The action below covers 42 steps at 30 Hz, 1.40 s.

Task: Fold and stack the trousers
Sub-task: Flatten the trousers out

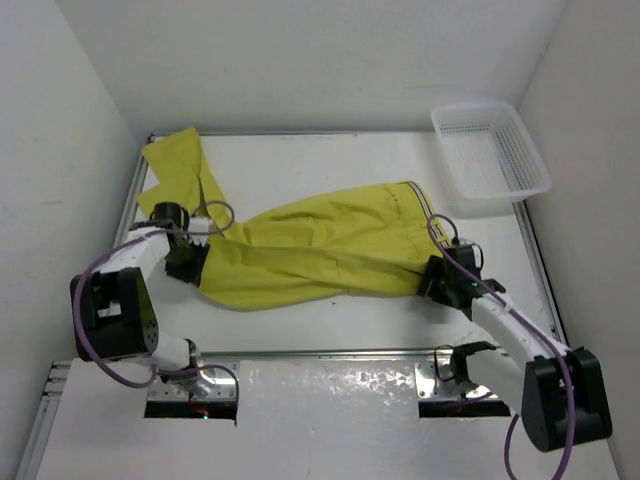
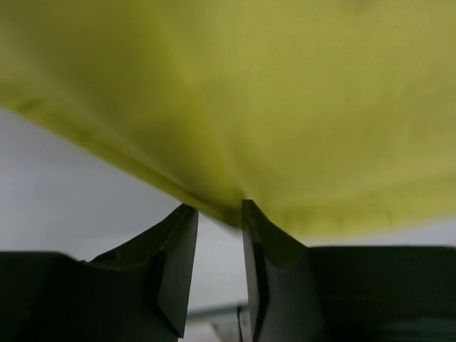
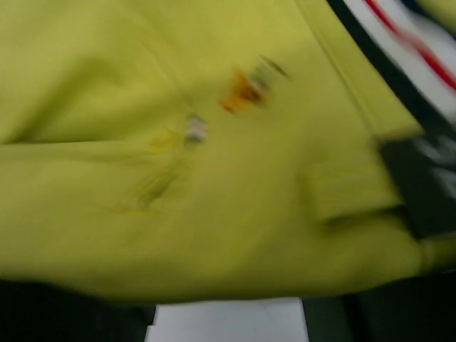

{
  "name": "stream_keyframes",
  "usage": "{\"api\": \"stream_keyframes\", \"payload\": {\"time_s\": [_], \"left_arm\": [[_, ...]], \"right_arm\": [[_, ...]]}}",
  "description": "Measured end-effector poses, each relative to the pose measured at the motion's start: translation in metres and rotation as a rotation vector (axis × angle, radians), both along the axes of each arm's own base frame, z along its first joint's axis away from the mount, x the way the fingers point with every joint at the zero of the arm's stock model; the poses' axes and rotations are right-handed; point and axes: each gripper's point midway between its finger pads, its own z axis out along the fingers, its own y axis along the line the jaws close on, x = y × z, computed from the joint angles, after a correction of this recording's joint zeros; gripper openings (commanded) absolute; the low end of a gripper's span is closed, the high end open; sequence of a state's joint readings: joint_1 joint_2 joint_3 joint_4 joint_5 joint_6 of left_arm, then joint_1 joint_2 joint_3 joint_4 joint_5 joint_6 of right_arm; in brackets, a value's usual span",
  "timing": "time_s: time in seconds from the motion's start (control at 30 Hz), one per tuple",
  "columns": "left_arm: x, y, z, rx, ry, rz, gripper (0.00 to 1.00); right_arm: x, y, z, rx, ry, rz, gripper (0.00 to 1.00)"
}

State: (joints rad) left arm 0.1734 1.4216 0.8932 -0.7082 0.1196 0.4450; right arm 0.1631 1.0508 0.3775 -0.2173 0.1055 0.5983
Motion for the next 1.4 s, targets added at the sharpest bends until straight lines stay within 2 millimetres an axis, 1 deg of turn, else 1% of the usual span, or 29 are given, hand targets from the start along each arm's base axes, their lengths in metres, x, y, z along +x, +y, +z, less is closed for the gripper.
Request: {"api": "stream_keyframes", "payload": {"time_s": [0.03, 0.07, 0.1, 0.13, 0.17, 0.2, 0.23, 0.27, 0.33, 0.4, 0.47, 0.5, 0.57, 0.6, 0.67, 0.7, 0.73, 0.77, 0.8, 0.83, 0.87, 0.93, 1.0, 1.07, 1.2, 1.33, 1.37, 1.4], "left_arm": [[-0.024, -0.001, -0.016, 0.003, 0.085, -0.028, 0.36], [-0.049, -0.002, -0.027, 0.003, 0.168, -0.056, 0.43], [-0.063, -0.003, -0.03, 0.0, 0.218, -0.084, 0.58], [-0.071, -0.004, -0.029, -0.006, 0.245, -0.114, 0.62], [-0.073, -0.005, -0.026, -0.014, 0.252, -0.132, 0.68], [-0.072, -0.006, -0.019, -0.022, 0.249, -0.148, 0.69], [-0.068, -0.005, -0.009, -0.029, 0.234, -0.16, 0.69], [-0.058, -0.004, 0.003, -0.031, 0.2, -0.162, 0.69], [-0.029, 0.005, 0.033, -0.029, 0.089, -0.137, 0.7], [-0.001, 0.021, 0.064, -0.022, -0.028, -0.084, 0.7], [0.021, 0.042, 0.092, -0.015, -0.135, 0.003, 0.72], [0.03, 0.053, 0.104, -0.01, -0.18, 0.057, 0.72], [0.048, 0.073, 0.118, -0.006, -0.24, 0.156, 0.72], [0.057, 0.081, 0.122, -0.01, -0.254, 0.193, 0.74], [0.088, 0.092, 0.124, -0.044, -0.272, 0.249, 0.77], [0.107, 0.097, 0.121, -0.063, -0.277, 0.27, 0.77], [0.122, 0.101, 0.118, -0.076, -0.282, 0.285, 0.8], [0.138, 0.106, 0.111, -0.083, -0.284, 0.297, 0.82], [0.149, 0.109, 0.103, -0.091, -0.277, 0.304, 0.86], [0.157, 0.11, 0.092, -0.101, -0.261, 0.308, 0.93], [0.161, 0.109, 0.084, -0.106, -0.244, 0.303, 0.95], [0.164, 0.103, 0.066, -0.122, -0.204, 0.291, 0.99], [0.169, 0.092, 0.056, -0.14, -0.181, 0.267, 1.0], [0.177, 0.079, 0.051, -0.157, -0.174, 0.235, 1.0], [0.2, 0.062, 0.047, -0.175, -0.19, 0.179, 1.0], [0.204, 0.048, 0.027, -0.181, -0.154, 0.14, 1.0], [0.203, 0.046, 0.021, -0.181, -0.142, 0.133, 0.98], [0.2, 0.043, 0.014, -0.183, -0.125, 0.128, 0.9]], "right_arm": [[-0.021, -0.009, -0.014, -0.016, 0.061, -0.043, 0.75], [-0.032, -0.015, -0.017, -0.025, 0.088, -0.082, 0.76], [-0.034, -0.022, -0.014, -0.035, 0.084, -0.125, 0.77], [-0.031, -0.026, -0.007, -0.037, 0.064, -0.158, 0.77], [-0.026, -0.031, 0.003, -0.038, 0.045, -0.193, 0.76], [-0.018, -0.036, 0.016, -0.04, 0.018, -0.226, 0.75], [-0.009, -0.039, 0.032, -0.038, -0.017, -0.252, 0.75], [0.0, -0.042, 0.047, -0.035, -0.053, -0.275, 0.74], [0.014, -0.045, 0.077, -0.026, -0.127, -0.307, 0.73], [0.02, -0.048, 0.103, -0.011, -0.198, -0.341, 0.75], [0.018, -0.052, 0.119, 0.0, -0.25, -0.38, 0.81], [0.015, -0.055, 0.125, 0.004, -0.277, -0.406, 0.89], [0.012, -0.061, 0.132, 0.008, -0.31, -0.451, 0.99], [0.011, -0.062, 0.134, 0.01, -0.319, -0.465, 0.99], [0.015, -0.062, 0.13, 0.01, -0.292, -0.477, 0.99], [0.019, -0.06, 0.123, 0.009, -0.247, -0.473, 0.99], [0.023, -0.057, 0.117, 0.008, -0.197, -0.465, 0.99], [0.029, -0.053, 0.112, 0.009, -0.153, -0.454, 0.99], [0.033, -0.051, 0.104, 0.005, -0.106, -0.446, 0.99], [0.038, -0.048, 0.094, -0.002, -0.051, -0.442, 0.99], [0.039, -0.047, 0.086, -0.006, -0.015, -0.441, 0.99], [0.036, -0.046, 0.071, -0.008, 0.036, -0.449, 0.99], [0.032, -0.049, 0.063, -0.001, 0.05, -0.468, 0.99], [0.032, -0.051, 0.06, 0.005, 0.051, -0.486, 0.99], [0.039, -0.055, 0.051, 0.001, 0.067, -0.497, 0.99], [0.042, -0.053, 0.038, 0.014, 0.107, -0.487, 0.99], [0.043, -0.052, 0.035, 0.016, 0.113, -0.483, 0.97], [0.045, -0.051, 0.034, 0.024, 0.115, -0.476, 0.95]]}}
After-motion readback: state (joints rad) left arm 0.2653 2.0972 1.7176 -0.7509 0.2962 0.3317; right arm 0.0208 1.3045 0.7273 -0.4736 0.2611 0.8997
